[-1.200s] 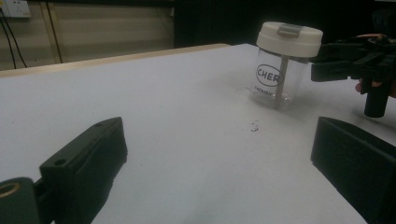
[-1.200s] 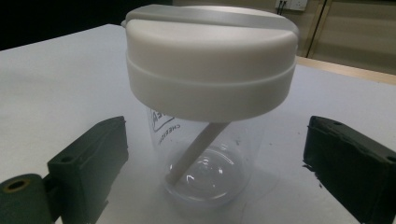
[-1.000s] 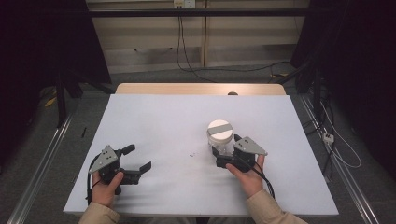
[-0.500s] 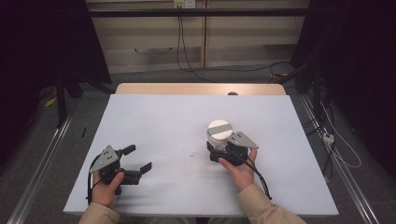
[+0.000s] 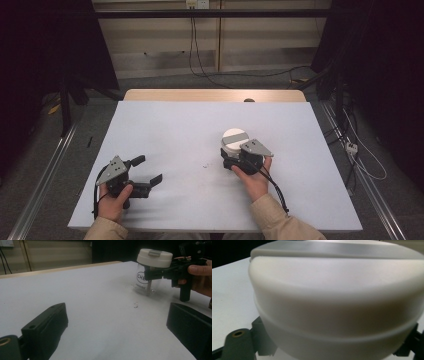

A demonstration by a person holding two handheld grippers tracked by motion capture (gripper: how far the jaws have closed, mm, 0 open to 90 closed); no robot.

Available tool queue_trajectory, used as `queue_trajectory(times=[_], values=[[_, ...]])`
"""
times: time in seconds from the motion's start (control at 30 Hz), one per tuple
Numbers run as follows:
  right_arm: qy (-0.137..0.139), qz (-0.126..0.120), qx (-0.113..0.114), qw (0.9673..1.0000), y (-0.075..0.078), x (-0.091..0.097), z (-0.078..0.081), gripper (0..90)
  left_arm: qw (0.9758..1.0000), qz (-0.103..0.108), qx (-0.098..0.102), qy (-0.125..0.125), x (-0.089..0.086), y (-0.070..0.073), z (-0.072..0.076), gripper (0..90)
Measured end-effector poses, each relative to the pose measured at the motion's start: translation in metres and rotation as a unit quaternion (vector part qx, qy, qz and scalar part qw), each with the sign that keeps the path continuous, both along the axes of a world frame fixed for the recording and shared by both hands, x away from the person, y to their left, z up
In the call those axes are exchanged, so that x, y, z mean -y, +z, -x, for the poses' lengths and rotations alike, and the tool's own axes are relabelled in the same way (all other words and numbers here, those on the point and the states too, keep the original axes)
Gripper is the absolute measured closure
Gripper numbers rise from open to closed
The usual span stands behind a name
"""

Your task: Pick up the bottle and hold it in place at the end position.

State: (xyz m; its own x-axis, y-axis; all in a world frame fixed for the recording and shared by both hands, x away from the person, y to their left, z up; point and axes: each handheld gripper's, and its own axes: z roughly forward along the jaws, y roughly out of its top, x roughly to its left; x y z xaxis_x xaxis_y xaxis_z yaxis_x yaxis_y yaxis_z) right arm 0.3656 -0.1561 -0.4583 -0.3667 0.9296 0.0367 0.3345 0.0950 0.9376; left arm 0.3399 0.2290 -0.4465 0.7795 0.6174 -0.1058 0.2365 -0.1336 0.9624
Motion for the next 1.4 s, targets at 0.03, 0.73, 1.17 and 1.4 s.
queue_trajectory(times=[0.03,0.73,1.17,1.4], values=[[0.001,-0.003,-0.002,1.0000,0.000,0.001,0.000,17.2,1.0000,0.000,0.000,0.000,0.000,0.000,0.000,3.2],[0.057,-0.006,0.014,0.9982,0.011,0.000,-0.012,18.2,1.0000,0.003,0.001,0.001,0.000,0.000,0.000,3.2],[0.075,-0.009,0.019,0.9970,0.017,-0.005,-0.023,18.3,1.0000,0.001,-0.001,-0.002,0.000,0.000,0.000,3.2],[0.079,-0.007,0.015,0.9967,0.016,-0.007,-0.028,18.3,1.0000,0.000,-0.001,-0.003,0.001,-0.001,0.000,3.2]])
